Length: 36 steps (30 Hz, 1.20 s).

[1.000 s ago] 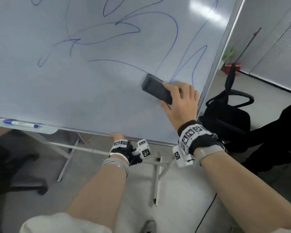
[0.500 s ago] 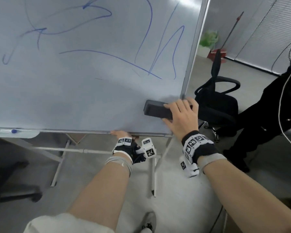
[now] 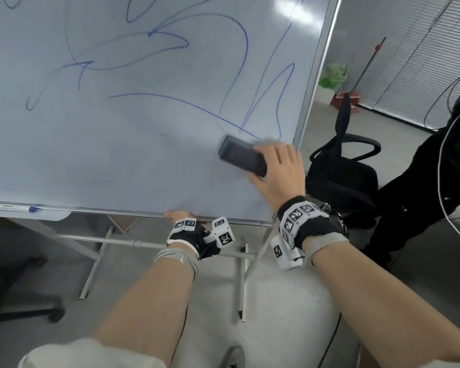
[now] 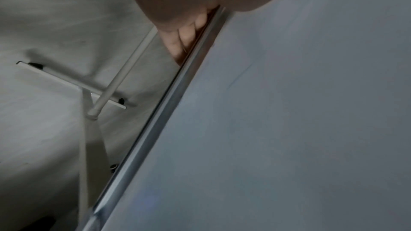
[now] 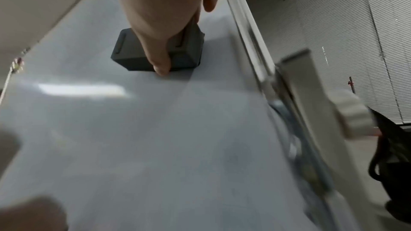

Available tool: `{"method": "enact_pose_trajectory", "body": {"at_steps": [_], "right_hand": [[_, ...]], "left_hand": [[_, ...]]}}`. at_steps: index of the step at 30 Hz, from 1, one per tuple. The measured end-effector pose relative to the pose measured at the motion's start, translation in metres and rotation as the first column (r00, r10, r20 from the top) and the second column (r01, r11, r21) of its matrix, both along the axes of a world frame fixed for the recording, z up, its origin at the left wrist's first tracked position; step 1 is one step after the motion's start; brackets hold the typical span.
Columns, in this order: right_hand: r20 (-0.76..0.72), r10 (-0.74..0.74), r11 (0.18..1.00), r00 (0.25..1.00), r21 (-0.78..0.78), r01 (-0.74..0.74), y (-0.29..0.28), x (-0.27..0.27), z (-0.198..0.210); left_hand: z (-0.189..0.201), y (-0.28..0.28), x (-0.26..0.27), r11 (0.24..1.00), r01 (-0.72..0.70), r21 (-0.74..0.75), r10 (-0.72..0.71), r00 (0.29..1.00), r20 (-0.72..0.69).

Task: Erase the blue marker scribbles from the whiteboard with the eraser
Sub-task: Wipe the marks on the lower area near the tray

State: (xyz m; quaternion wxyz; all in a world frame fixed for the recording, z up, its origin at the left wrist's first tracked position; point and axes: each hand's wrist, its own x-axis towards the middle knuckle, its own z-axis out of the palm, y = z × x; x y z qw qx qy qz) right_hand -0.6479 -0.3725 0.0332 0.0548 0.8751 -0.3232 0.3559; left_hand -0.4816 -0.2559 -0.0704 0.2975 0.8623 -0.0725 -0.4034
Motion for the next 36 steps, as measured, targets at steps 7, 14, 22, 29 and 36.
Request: {"method": "enact_pose_trajectory", "body": {"at_steps": [7,14,22,29,36], "right_hand": [[0.258,-0.141,0.981,0.956,-0.095,0.171,0.011,0.040,0.010],[-0.116,0.246,0.962,0.962,-0.095,-0.257,0.050,0.121,-0.012],[0.358,-0.182,0.977,0.916,-0.042,0.211,0.022,0.108,-0.003],[0.070,-0.020,0.998,0.997,-0.061,0.024,0.055,0.184,-0.007],[-0.071,0.141,0.985,0.987,-0.090,-0.147,0.079,0.218,-0.025]], "left_hand": [[0.022,0.026,0.032,0.786,-0.561,-0.259,0.450,0.807,-0.383],[0.017,0.044,0.061,0.523,-0.812,-0.258,0.384,0.495,-0.779],[0.016,0.048,0.095,0.432,-0.883,-0.184,0.435,0.383,-0.815],[0.014,0.056,0.126,0.533,-0.840,-0.105,0.425,0.373,-0.825],[0.002,0.051,0.144,0.617,-0.785,-0.062,0.437,0.406,-0.802]]}}
